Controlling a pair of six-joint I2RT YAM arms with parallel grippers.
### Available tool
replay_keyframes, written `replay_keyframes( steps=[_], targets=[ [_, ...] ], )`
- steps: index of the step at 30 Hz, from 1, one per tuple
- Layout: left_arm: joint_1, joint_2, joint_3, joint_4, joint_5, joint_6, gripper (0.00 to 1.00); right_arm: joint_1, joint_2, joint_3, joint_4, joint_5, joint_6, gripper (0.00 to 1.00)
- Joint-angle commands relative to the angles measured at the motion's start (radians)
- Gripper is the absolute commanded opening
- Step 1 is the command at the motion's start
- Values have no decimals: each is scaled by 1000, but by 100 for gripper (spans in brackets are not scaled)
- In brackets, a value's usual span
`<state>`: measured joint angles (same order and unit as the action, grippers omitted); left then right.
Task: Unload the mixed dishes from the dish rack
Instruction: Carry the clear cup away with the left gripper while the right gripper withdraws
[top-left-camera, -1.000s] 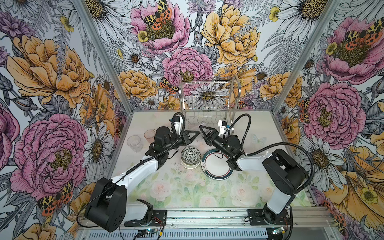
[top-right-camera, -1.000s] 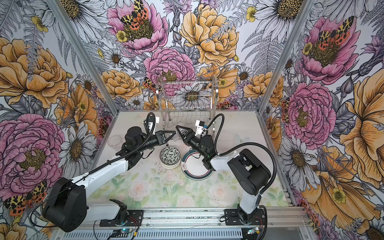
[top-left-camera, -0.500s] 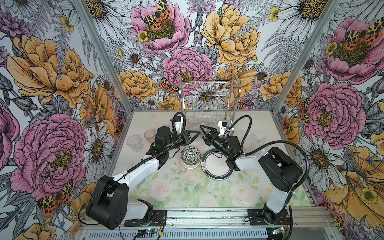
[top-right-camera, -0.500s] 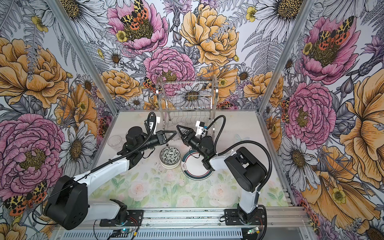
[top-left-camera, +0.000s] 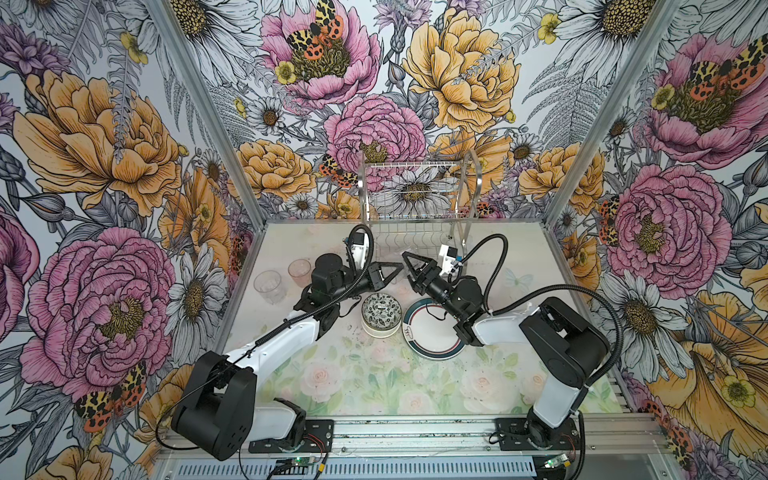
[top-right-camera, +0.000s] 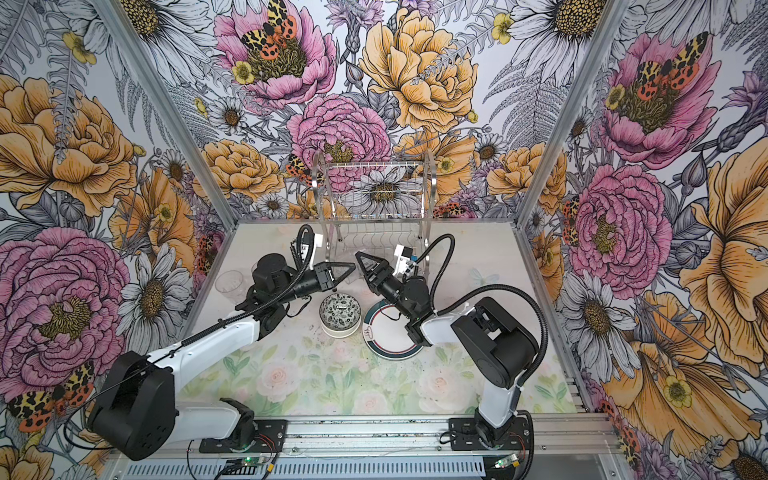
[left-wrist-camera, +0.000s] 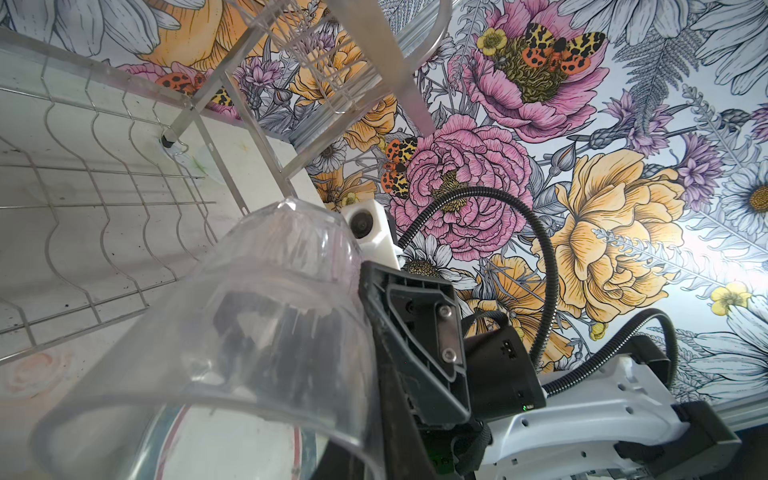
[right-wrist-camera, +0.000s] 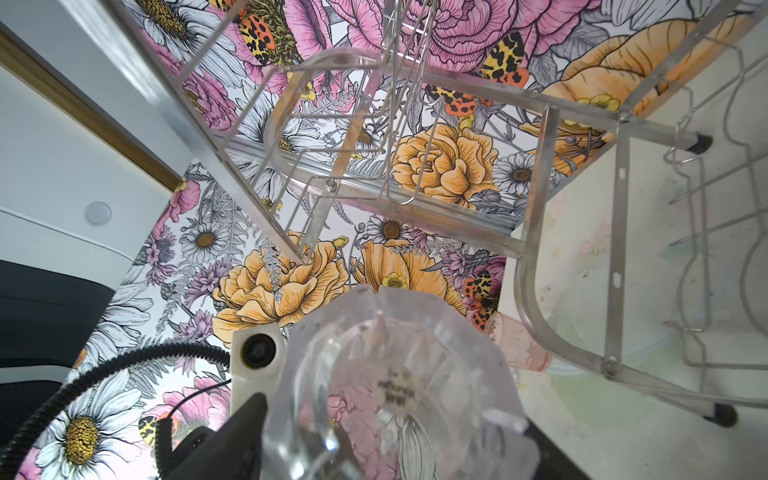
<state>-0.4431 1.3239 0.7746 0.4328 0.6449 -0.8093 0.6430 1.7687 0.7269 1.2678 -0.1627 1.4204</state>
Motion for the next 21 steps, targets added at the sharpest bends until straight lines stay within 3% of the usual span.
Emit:
replay_keyframes(
  steps=[1,5,13,21],
  targets=[
    [1,-19,17,19,-2,21,0,-3,-46,-6,44,64,-75,91],
    [-2,-21,20,16,-4,18,0,-3,-59,-6,39,71,-91,100],
    [-10,-65,36,-100,-29,71,0,-18,-129,-16,-58,52,-172,100],
    [-14,-161,100,-360,-115,234,0,-19,-334,62,-517,33,-519,100]
  ],
)
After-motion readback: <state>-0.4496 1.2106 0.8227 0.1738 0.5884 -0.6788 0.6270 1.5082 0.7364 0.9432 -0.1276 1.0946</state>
